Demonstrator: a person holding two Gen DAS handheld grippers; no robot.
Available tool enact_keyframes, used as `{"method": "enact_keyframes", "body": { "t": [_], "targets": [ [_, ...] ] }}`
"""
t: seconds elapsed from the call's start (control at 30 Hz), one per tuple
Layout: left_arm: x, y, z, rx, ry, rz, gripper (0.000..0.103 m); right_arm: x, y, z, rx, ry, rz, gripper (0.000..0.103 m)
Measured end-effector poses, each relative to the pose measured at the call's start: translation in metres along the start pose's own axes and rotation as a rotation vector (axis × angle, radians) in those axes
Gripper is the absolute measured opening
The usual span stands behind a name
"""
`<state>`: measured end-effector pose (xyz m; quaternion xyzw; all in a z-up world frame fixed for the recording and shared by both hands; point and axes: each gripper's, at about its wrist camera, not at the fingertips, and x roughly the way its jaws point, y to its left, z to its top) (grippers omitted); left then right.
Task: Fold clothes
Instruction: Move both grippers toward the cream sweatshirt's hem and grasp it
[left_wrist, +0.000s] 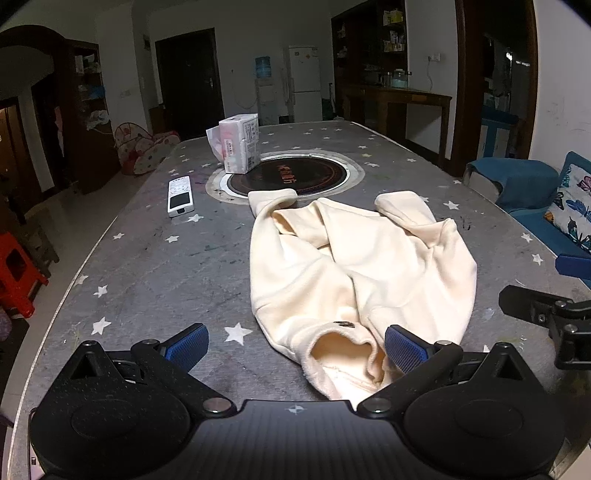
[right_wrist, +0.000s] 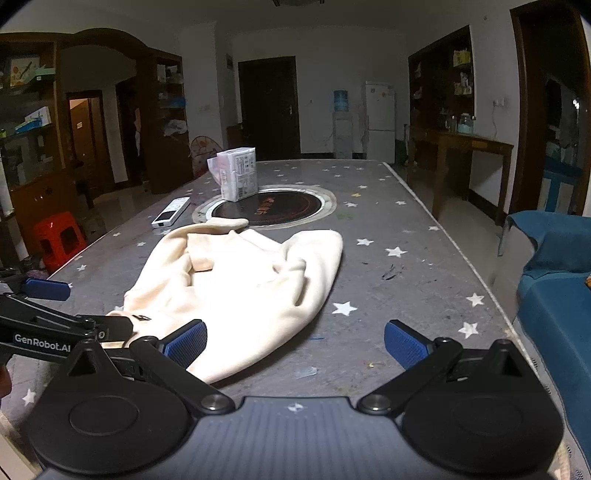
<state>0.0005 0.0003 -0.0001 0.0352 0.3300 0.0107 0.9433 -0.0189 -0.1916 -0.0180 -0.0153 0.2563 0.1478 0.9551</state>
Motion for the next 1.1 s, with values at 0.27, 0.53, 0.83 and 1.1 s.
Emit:
{"method": "enact_keyframes", "body": {
  "t": [0.27,0.53,0.83,1.1],
  "targets": [
    [0.007,0.003,0.003,-0.004,0.035,-0.013,0.103,0.001,0.018,-0.006,0.0,0.008,-0.008,0.103],
    [0.015,0.006,0.006,0.001,0.048,0.022,0.103,0.011,0.007,0.007,0.012,0.052,0.023,0.102],
    [0.028,0.014,0.02,-0.016,0.056,0.044,0.103,0.025,0.007,0.015,0.015,0.084,0.035,0.093],
    [0.044,0.019,0.035,-0.038,0.061,0.06,0.103,0.044,0.009,0.024,-0.002,0.124,0.054,0.081]
  ]
}}
